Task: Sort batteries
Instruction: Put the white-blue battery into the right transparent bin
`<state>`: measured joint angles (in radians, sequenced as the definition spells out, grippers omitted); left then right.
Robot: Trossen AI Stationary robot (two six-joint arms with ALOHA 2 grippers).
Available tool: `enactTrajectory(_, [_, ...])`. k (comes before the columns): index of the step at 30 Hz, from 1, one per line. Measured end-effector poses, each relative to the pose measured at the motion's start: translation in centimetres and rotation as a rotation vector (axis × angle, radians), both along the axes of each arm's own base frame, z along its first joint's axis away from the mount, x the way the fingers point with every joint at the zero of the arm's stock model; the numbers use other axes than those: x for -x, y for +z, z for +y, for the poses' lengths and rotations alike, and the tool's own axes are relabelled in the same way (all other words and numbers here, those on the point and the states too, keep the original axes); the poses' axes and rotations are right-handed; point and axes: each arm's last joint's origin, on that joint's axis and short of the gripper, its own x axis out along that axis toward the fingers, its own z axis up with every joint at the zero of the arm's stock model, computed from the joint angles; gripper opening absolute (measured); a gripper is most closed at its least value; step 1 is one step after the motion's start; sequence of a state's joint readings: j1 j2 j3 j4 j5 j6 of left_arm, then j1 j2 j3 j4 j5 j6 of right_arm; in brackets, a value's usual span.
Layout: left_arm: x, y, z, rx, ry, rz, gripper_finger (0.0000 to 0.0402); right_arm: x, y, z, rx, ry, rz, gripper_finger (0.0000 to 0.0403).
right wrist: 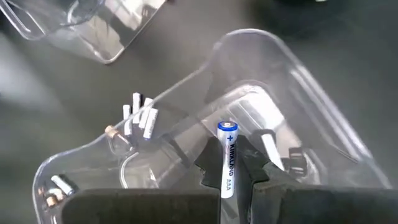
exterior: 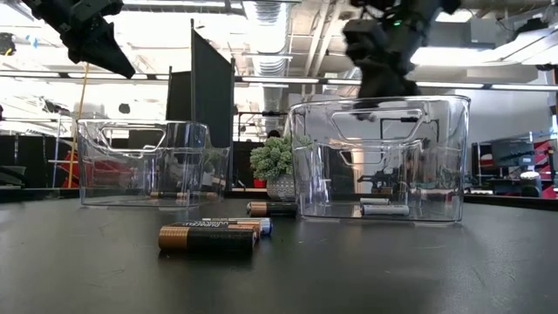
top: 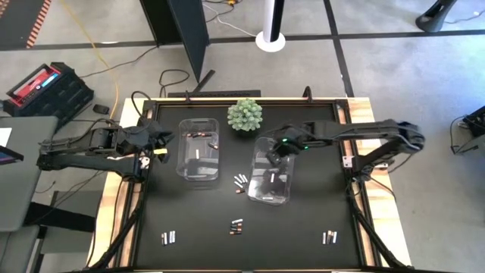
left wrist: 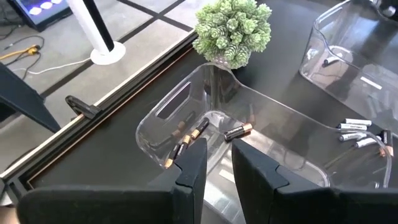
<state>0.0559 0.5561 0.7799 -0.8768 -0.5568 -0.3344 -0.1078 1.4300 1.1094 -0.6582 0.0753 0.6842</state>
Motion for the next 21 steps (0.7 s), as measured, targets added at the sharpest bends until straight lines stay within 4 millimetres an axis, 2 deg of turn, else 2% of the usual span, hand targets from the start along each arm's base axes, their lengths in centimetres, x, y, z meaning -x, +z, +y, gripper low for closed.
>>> enactTrajectory(5, [0.0, 0.0, 0.0, -0.021, -0.017, 0.019, 0.0073, -3.3, -1.3, 0.4, -0.016, 0.029, 0.074, 0.0024])
enactTrajectory(9, [0.0, 0.0, 0.0, -0.019, -0.015, 0.018, 0.0073, -5.3, -3.2, 0.4, -0.061, 0.047, 0.165, 0.0024])
enactTrajectory(16, [0.0, 0.0, 0.0, -0.016, -0.014, 0.016, 0.0073, -6.7, -8.0, 1.3, -0.153, 0.087, 0.325, 0.0024])
enactTrajectory(21, [0.0, 0.0, 0.0, -0.016, -0.014, 0.017, 0.0073, -7.3, -10.0, 2.5, -0.153, 0.117, 0.381, 0.0024])
